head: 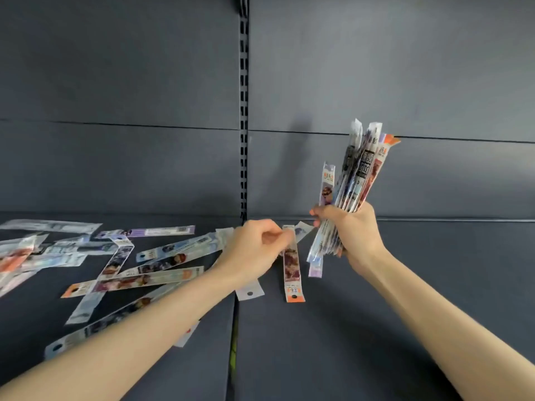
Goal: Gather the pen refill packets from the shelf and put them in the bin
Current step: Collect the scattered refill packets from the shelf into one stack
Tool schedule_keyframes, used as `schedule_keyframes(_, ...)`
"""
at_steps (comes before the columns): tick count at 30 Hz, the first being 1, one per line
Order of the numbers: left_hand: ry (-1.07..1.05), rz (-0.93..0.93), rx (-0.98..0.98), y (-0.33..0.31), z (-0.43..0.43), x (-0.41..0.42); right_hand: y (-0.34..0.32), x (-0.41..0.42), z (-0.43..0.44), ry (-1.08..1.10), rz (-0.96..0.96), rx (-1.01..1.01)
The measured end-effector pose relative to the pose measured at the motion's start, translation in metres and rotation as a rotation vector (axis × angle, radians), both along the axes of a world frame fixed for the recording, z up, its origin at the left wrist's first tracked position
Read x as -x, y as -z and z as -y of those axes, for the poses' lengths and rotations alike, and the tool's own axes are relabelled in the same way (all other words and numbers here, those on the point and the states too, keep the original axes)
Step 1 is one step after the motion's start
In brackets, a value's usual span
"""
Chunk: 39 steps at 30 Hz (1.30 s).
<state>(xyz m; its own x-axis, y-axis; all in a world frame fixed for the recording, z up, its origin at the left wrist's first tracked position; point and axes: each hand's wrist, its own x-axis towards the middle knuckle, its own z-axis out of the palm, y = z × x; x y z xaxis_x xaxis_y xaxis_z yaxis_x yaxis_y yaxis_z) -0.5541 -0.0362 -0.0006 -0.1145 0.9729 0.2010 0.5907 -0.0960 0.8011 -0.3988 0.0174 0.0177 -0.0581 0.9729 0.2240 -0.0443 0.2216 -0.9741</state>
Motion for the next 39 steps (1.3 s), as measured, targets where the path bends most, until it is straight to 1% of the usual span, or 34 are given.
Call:
schedule_keyframes(3, -0.061, -0.472, 0.045, 0.009, -0.01, 0.001, 0.009, -0.003, -0.005, 0.062, 0.049, -0.057)
schedule_keyframes(4, -0.063, -0.572, 0.076, 0.012, -0.011, 0.0, 0.012, -0.003, -0.007, 0.066, 0.044, -0.065)
schedule_keyframes(5, -0.057, -0.625, 0.1, 0.014, -0.012, -0.002, 0.013, -0.004, -0.008, 0.068, 0.041, -0.068)
schedule_keyframes(7, -0.036, -0.636, 0.129, 0.015, -0.012, -0.003, 0.012, -0.005, -0.01, 0.059, 0.05, -0.073)
schedule_keyframes(8, -0.032, -0.589, 0.14, 0.015, -0.014, -0.002, 0.011, -0.006, -0.01, 0.043, 0.063, -0.074)
schedule_keyframes(11, -0.041, -0.353, 0.173, 0.011, -0.019, 0.003, 0.013, -0.01, -0.011, -0.014, 0.134, -0.072)
schedule_keyframes(14, -0.069, -0.226, 0.144, 0.013, -0.025, 0.01, 0.018, -0.009, -0.008, -0.11, 0.188, -0.008)
schedule_keyframes(17, -0.127, -0.082, 0.082, 0.016, -0.027, 0.014, 0.02, -0.008, -0.007, -0.168, 0.149, 0.055)
schedule_keyframes(19, -0.159, 0.04, 0.028, 0.016, -0.027, 0.016, 0.018, -0.009, -0.009, -0.162, 0.083, 0.057)
schedule_keyframes(21, -0.143, 0.143, -0.017, 0.013, -0.025, 0.017, 0.018, -0.008, -0.008, -0.175, 0.042, 0.043)
schedule_keyframes(22, -0.133, 0.14, -0.045, 0.01, -0.023, 0.017, 0.018, -0.008, -0.007, -0.18, 0.037, 0.033)
schedule_keyframes(23, -0.125, 0.079, -0.084, 0.008, -0.021, 0.019, 0.019, -0.008, -0.006, -0.177, 0.038, 0.02)
schedule_keyframes(25, -0.074, -0.113, -0.142, -0.002, -0.016, 0.025, 0.016, -0.008, -0.006, -0.154, 0.031, -0.006)
schedule_keyframes(26, -0.019, -0.189, -0.142, -0.009, -0.012, 0.028, 0.013, -0.008, -0.006, -0.138, 0.018, -0.03)
schedule_keyframes(27, 0.051, -0.22, -0.123, -0.016, -0.009, 0.031, 0.01, -0.009, -0.007, -0.123, 0.005, -0.061)
schedule_keyframes(28, 0.116, -0.209, -0.108, -0.023, -0.006, 0.034, 0.007, -0.01, -0.006, -0.116, 0.009, -0.092)
schedule_keyframes(30, 0.166, -0.107, -0.166, -0.034, -0.002, 0.036, 0.005, -0.009, -0.004, -0.159, 0.082, -0.131)
schedule_keyframes(31, 0.166, -0.003, -0.208, -0.037, -0.001, 0.035, 0.005, -0.007, -0.003, -0.204, 0.113, -0.129)
schedule_keyframes(33, 0.184, 0.208, -0.257, -0.039, -0.002, 0.028, 0.007, -0.003, 0.0, -0.303, 0.111, -0.097)
schedule_keyframes(34, 0.193, 0.276, -0.273, -0.038, -0.003, 0.024, 0.008, -0.001, 0.001, -0.35, 0.1, -0.093)
schedule_keyframes(37, 0.206, 0.42, -0.27, -0.033, -0.009, 0.014, 0.007, 0.0, 0.004, -0.442, 0.098, -0.126)
schedule_keyframes(39, 0.225, 0.466, -0.246, -0.032, -0.012, 0.008, 0.006, -0.001, 0.004, -0.465, 0.114, -0.134)
